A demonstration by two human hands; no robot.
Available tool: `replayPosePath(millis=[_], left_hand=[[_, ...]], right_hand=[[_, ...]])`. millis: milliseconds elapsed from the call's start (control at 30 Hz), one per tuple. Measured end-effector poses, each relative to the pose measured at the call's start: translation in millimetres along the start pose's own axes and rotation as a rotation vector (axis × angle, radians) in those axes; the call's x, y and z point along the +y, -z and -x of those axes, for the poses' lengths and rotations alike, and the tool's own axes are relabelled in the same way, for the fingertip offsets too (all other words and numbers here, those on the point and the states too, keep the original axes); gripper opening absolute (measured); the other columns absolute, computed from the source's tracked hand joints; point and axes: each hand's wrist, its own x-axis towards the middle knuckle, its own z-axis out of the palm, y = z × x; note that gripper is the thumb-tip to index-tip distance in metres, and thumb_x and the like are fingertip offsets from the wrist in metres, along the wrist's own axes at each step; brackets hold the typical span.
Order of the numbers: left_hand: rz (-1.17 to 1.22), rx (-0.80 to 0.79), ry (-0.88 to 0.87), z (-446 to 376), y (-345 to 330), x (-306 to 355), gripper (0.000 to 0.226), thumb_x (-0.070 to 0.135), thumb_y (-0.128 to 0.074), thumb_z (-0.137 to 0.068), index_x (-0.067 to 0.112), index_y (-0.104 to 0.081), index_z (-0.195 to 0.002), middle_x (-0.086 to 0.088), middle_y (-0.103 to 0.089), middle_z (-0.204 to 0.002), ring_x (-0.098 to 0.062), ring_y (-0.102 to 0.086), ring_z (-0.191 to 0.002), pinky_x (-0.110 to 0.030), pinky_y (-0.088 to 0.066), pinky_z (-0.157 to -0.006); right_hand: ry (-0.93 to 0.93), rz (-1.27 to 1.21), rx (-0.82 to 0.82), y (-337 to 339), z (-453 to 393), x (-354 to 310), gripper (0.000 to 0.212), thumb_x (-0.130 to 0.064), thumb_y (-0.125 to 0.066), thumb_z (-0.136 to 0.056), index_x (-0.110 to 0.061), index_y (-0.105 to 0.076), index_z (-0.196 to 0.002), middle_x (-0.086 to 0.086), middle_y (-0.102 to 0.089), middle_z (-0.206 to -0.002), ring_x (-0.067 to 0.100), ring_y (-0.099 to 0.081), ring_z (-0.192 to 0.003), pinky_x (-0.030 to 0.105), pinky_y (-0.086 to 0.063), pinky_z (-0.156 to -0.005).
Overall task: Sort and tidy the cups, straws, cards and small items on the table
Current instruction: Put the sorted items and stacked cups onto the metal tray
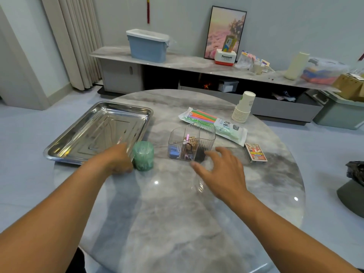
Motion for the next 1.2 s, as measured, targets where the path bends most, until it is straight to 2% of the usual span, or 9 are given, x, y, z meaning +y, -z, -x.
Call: replayPosePath(millis=[67, 167, 367, 500, 633, 900, 1033, 1133, 1200], left_hand=[[-0.012, 0.004, -0.040, -2.9, -11.5, 0.1, 0.047, -0.002, -0.069, -0.079, 0.005, -0.061, -0.125, -0.015, -0.067, -0.113, -0.032, -0.064, -0.101, -0.032, -0.053, -0.074], [-0.014, 0.136, -0.090, -6.5, -25.8, -2.7, 0.021, -0.002, -0.063, -0.082, 0.010, -0.065, -0.100, -0.013, -0.067, -0.097, -0.033, -0.065, -0.092, -0.033, -0.050, -0.071], [0.106, 0.145, -0.223, -5.7, -42.4, -0.1, 0.026, 0.000, -0.059, -0.086, 0.023, -0.070, -0.086, -0.004, -0.070, -0.083, -0.026, -0.064, -0.082, -0.030, -0.048, -0.071], [0.192, 0.078, -0.257, 1.9, -53.5, 6.4, 0.026, -0.002, -0.064, -0.080, 0.020, -0.057, -0.069, 0.001, -0.054, -0.067, -0.020, -0.049, -0.066, -0.028, -0.039, -0.060], [0.246, 0.024, -0.305, 8.0, -59.0, 7.0, 0.027, -0.008, -0.060, -0.079, 0.017, -0.052, -0.069, 0.004, -0.047, -0.066, -0.012, -0.040, -0.061, -0.021, -0.033, -0.052], [0.278, -0.067, -0.440, 27.8, -75.4, 18.3, 0.024, -0.008, -0.053, -0.073, 0.015, -0.048, -0.071, 0.005, -0.041, -0.065, -0.011, -0.033, -0.062, -0.026, -0.029, -0.056], [0.240, -0.142, -0.485, 35.4, -79.5, 29.9, 0.021, -0.004, -0.055, -0.076, 0.016, -0.048, -0.073, 0.005, -0.045, -0.070, -0.010, -0.035, -0.062, -0.023, -0.030, -0.055], [0.192, -0.195, -0.506, 30.4, -58.6, 39.4, 0.004, 0.008, -0.062, -0.085, 0.010, -0.064, -0.089, 0.004, -0.064, -0.083, -0.013, -0.058, -0.073, -0.025, -0.048, -0.065], [0.147, -0.103, -0.447, 19.0, -33.3, 42.3, 0.022, 0.014, -0.059, -0.095, 0.013, -0.067, -0.116, -0.003, -0.070, -0.110, -0.018, -0.065, -0.090, -0.035, -0.055, -0.082]], right_hand=[[0.019, -0.054, 0.167, 7.5, -8.8, -4.2, 0.056, -0.072, -0.053, -0.086, -0.034, -0.061, -0.127, -0.003, -0.050, -0.140, 0.021, -0.045, -0.132, 0.043, -0.032, -0.110], [-0.024, -0.136, 0.259, 16.0, -25.2, -2.1, 0.047, -0.053, -0.065, -0.089, -0.034, -0.056, -0.132, -0.003, -0.049, -0.137, 0.024, -0.051, -0.125, 0.045, -0.042, -0.102], [-0.105, -0.111, -0.027, 22.0, -55.2, 11.9, 0.047, -0.055, -0.055, -0.098, -0.042, -0.047, -0.142, 0.001, -0.048, -0.132, 0.024, -0.060, -0.104, 0.036, -0.047, -0.082], [0.027, -0.044, -0.176, 22.2, -69.8, 14.6, 0.023, -0.056, -0.061, -0.094, -0.036, -0.061, -0.105, -0.012, -0.061, -0.082, 0.016, -0.059, -0.080, 0.033, -0.042, -0.064], [0.096, -0.150, -0.198, 19.6, -85.0, 17.7, 0.023, -0.040, -0.069, -0.094, -0.027, -0.058, -0.078, -0.008, -0.058, -0.069, 0.015, -0.054, -0.066, 0.031, -0.040, -0.057], [0.066, -0.235, -0.058, 27.6, -100.5, 13.2, 0.022, -0.026, -0.068, -0.097, -0.019, -0.056, -0.080, 0.002, -0.062, -0.071, 0.028, -0.065, -0.066, 0.041, -0.052, -0.068], [0.062, -0.305, 0.043, 48.4, -112.5, 5.1, 0.019, -0.026, -0.068, -0.097, -0.014, -0.060, -0.084, 0.003, -0.062, -0.069, 0.024, -0.065, -0.062, 0.037, -0.050, -0.063], [0.094, -0.326, 0.030, 59.2, -129.0, -12.5, 0.020, -0.027, -0.068, -0.097, -0.014, -0.060, -0.084, 0.005, -0.062, -0.071, 0.023, -0.065, -0.063, 0.026, -0.045, -0.054], [0.131, -0.329, -0.001, 60.2, -141.3, -29.3, 0.020, -0.027, -0.069, -0.096, -0.015, -0.061, -0.083, 0.003, -0.062, -0.072, 0.017, -0.066, -0.059, 0.028, -0.045, -0.053]])
